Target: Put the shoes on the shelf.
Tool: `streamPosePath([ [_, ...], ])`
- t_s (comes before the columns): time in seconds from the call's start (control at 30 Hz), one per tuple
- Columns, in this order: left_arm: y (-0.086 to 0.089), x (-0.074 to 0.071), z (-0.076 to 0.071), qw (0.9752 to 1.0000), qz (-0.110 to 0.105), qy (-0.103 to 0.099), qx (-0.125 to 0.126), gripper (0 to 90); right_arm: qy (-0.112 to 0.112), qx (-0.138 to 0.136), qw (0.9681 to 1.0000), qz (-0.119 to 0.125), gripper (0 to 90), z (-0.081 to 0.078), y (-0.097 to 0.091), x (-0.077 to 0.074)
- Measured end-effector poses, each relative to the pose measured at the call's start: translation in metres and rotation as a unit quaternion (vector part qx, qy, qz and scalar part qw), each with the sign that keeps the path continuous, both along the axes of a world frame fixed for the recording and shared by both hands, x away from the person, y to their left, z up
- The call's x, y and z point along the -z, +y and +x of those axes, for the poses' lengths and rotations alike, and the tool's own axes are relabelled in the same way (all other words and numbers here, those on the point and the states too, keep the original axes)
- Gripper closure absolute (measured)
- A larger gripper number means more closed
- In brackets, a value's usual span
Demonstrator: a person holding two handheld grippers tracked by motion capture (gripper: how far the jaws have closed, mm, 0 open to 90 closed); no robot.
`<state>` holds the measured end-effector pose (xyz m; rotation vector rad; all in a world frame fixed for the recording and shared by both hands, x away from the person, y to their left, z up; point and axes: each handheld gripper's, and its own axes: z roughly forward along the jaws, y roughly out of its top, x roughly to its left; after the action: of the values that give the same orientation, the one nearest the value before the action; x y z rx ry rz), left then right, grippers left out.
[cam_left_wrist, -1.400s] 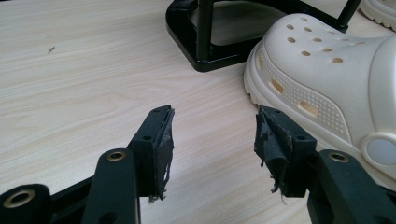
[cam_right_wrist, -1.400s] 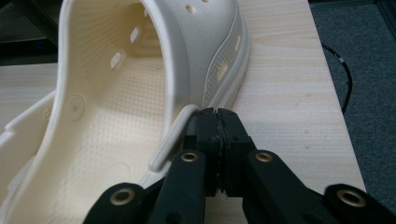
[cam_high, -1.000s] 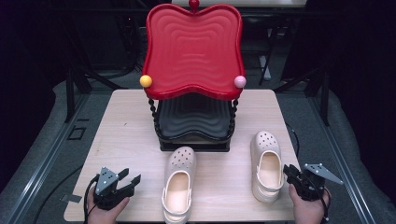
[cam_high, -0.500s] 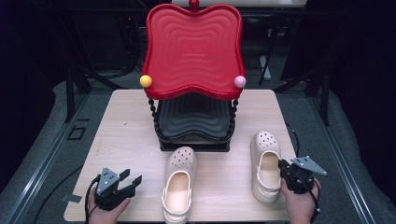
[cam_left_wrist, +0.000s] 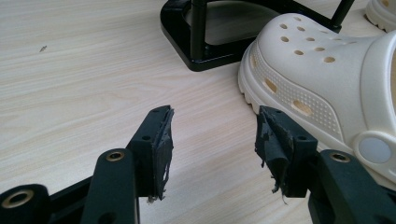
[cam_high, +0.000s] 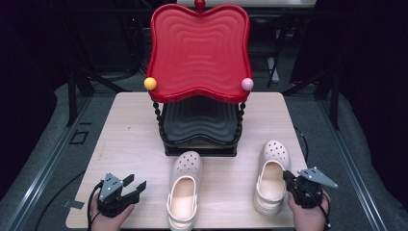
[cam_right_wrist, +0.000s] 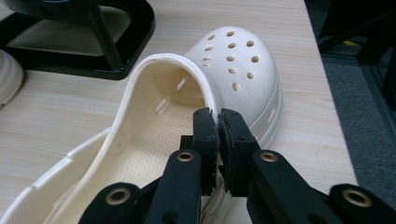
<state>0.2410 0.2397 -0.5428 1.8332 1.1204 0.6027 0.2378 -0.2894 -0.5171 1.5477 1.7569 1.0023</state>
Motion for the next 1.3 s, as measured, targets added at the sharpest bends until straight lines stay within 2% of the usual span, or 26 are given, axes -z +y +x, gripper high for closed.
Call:
streamPosePath([
  [0.07, 0.000, 0.000, 0.000, 1.0000, -0.001, -0.001, -0.001, 46.5, -0.001, -0.005, 1.0000, -0.001, 85.2, -0.001, 0.002, -0.001],
  [0.1, 0.001, 0.000, 0.000, 1.0000, -0.001, 0.001, -0.002, 46.5, 0.001, -0.001, 1.0000, -0.010, 84.6, 0.000, 0.003, 0.002],
  [0.2, 0.001, 0.000, 0.000, 1.0000, -0.001, 0.005, -0.002, 46.5, 0.005, 0.002, 1.0000, -0.005, 83.7, 0.003, -0.001, 0.006],
  [0.23, 0.000, 0.001, 0.000, 1.0000, -0.003, 0.002, -0.002, 46.5, 0.008, 0.004, 1.0000, -0.001, 81.8, 0.005, -0.003, 0.008],
  [0.27, 0.000, 0.001, 0.000, 1.0000, -0.003, 0.002, -0.001, 46.5, 0.002, 0.005, 0.9997, 0.022, 71.6, 0.008, -0.008, 0.012],
  [0.3, 0.000, 0.001, 0.001, 1.0000, -0.002, 0.002, 0.000, 46.5, 0.004, 0.006, 0.9997, 0.021, 67.9, 0.011, -0.009, 0.014],
  [0.33, 0.000, 0.001, 0.001, 1.0000, -0.002, 0.002, 0.000, 46.5, 0.004, 0.006, 0.9997, 0.021, 67.9, 0.011, -0.009, 0.014],
  [0.37, -0.001, 0.002, 0.001, 1.0000, -0.002, 0.005, -0.001, 46.5, 0.016, 0.002, 0.9998, 0.013, 65.4, 0.018, -0.010, 0.020],
  [0.47, -0.001, 0.002, 0.002, 1.0000, -0.001, 0.006, 0.000, 46.5, 0.023, 0.001, 0.9997, 0.005, 68.2, 0.022, -0.008, 0.023],
  [0.53, -0.002, 0.002, 0.001, 1.0000, -0.002, 0.008, 0.001, 46.5, 0.024, 0.008, 0.9996, -0.012, 76.5, 0.023, -0.005, 0.019],
  [0.6, -0.002, 0.001, 0.001, 1.0000, 0.000, 0.008, 0.002, 46.5, 0.028, 0.011, 0.9985, -0.045, 81.5, 0.019, 0.003, 0.015],
  [0.67, -0.002, 0.001, 0.001, 1.0000, 0.000, 0.008, 0.003, 46.5, 0.029, 0.000, 0.9982, -0.053, 83.0, 0.015, 0.010, 0.013],
  [0.7, -0.002, 0.001, 0.000, 1.0000, 0.000, 0.007, 0.003, 46.5, 0.036, -0.017, 0.9976, -0.056, 83.6, 0.008, 0.018, 0.009],
  [0.77, -0.003, 0.001, 0.000, 1.0000, -0.005, 0.005, 0.004, 46.6, 0.028, -0.030, 0.9978, -0.052, 83.9, 0.004, 0.026, 0.008],
  [0.8, -0.003, 0.001, 0.000, 1.0000, -0.005, 0.005, 0.004, 46.5, 0.028, -0.030, 0.9978, -0.052, 83.9, 0.004, 0.026, 0.008],
  [0.9, -0.003, 0.000, -0.001, 1.0000, -0.001, 0.006, 0.006, 46.5, 0.041, -0.057, 0.9969, -0.037, 84.0, -0.001, 0.038, 0.005],
  [0.93, -0.004, 0.000, -0.002, 1.0000, -0.002, 0.004, 0.006, 46.5, 0.034, -0.061, 0.9970, -0.034, 84.0, -0.001, 0.042, 0.005],
  [0.97, -0.004, 0.000, -0.002, 1.0000, -0.003, 0.003, 0.008, 46.5, 0.031, -0.070, 0.9962, -0.040, 83.9, -0.003, 0.052, 0.005],
  [1.0, -0.005, 0.000, -0.003, 1.0000, -0.003, 0.004, 0.008, 46.5, 0.031, -0.070, 0.9962, -0.040, 83.9, -0.003, 0.052, 0.005],
  [1.03, -0.007, 0.000, -0.003, 0.9999, -0.007, 0.002, 0.012, 46.5, 0.037, -0.085, 0.9946, -0.047, 83.8, -0.004, 0.062, 0.005],
  [1.07, -0.007, 0.000, -0.003, 0.9999, -0.007, 0.002, 0.012, 46.5, 0.037, -0.085, 0.9946, -0.047, 83.8, -0.004, 0.062, 0.005],
  [1.13, -0.009, 0.000, -0.003, 0.9998, -0.006, 0.006, 0.017, 46.5, 0.037, -0.100, 0.9931, -0.049, 83.7, -0.003, 0.076, 0.006],
  [1.3, -0.016, -0.002, -0.006, 0.9994, -0.016, 0.007, 0.029, 46.5, 0.037, -0.106, 0.9924, -0.050, 83.7, -0.001, 0.089, 0.006],
])
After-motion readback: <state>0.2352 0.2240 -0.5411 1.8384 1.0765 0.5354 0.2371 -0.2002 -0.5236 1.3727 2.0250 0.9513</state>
